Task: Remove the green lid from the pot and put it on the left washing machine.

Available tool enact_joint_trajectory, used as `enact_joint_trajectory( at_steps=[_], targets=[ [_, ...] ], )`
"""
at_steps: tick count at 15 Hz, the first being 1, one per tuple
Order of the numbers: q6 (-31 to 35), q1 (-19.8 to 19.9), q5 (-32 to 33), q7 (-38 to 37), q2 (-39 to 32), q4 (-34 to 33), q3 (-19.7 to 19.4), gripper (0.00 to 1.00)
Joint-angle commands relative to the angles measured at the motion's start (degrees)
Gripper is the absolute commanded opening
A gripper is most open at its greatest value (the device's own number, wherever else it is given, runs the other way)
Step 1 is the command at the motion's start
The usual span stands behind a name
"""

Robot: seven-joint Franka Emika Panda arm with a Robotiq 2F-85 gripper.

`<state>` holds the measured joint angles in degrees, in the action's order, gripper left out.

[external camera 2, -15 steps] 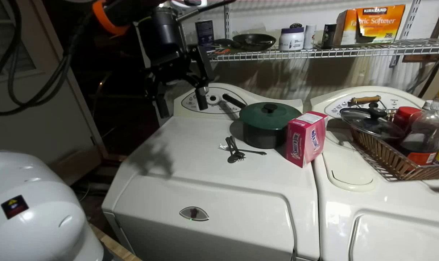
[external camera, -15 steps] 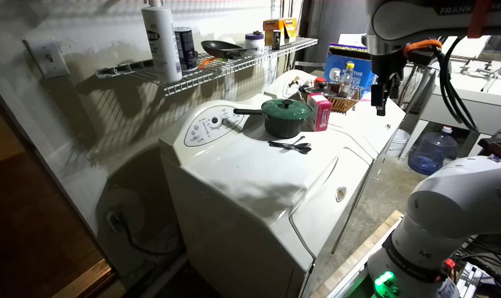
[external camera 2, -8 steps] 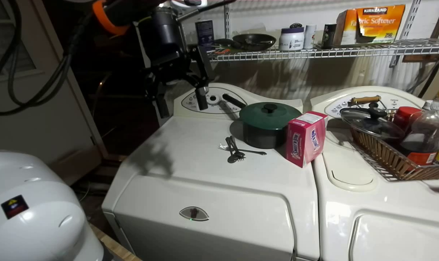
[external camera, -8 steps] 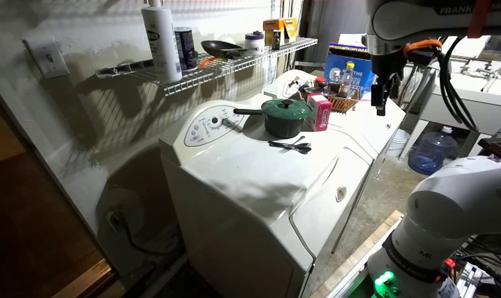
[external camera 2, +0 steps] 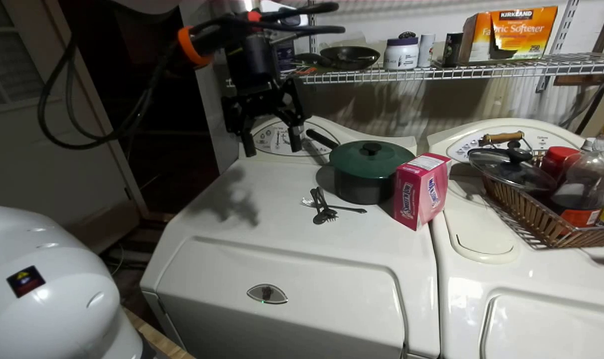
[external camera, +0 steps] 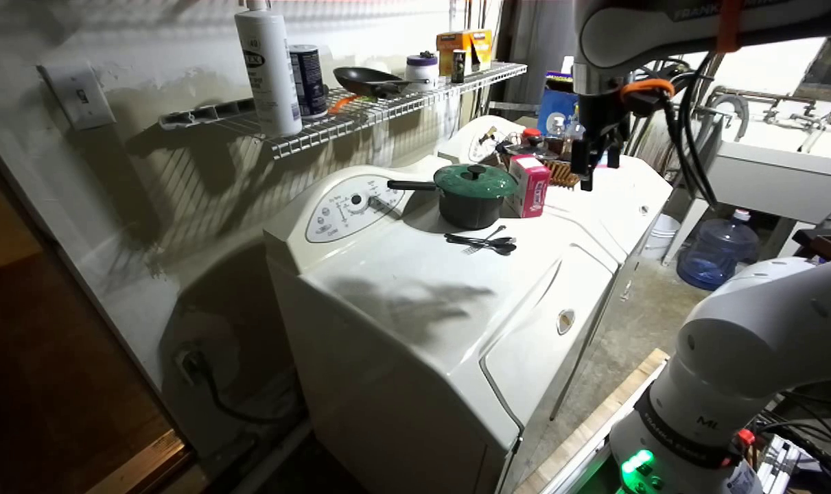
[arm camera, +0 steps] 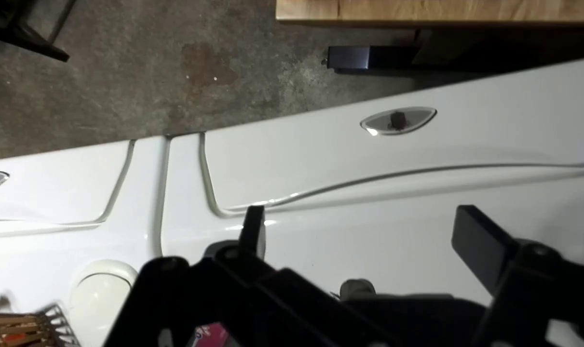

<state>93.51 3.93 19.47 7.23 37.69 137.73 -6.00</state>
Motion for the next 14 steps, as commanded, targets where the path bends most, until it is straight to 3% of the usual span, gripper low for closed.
enact_joint_trajectory(
  at_steps=[1, 8, 14],
  targets=[
    [6.41, -0.56, -6.49, -1.38, -13.67, -10.00, -2.73, 1.00],
    [20.28, 1.50, -17.89, 0.80, -32.02, -23.61, -6.70, 1.00],
    [26.45, 2.93, -24.06, -1.08, -45.15, -34.12, -5.48, 1.00]
  ],
)
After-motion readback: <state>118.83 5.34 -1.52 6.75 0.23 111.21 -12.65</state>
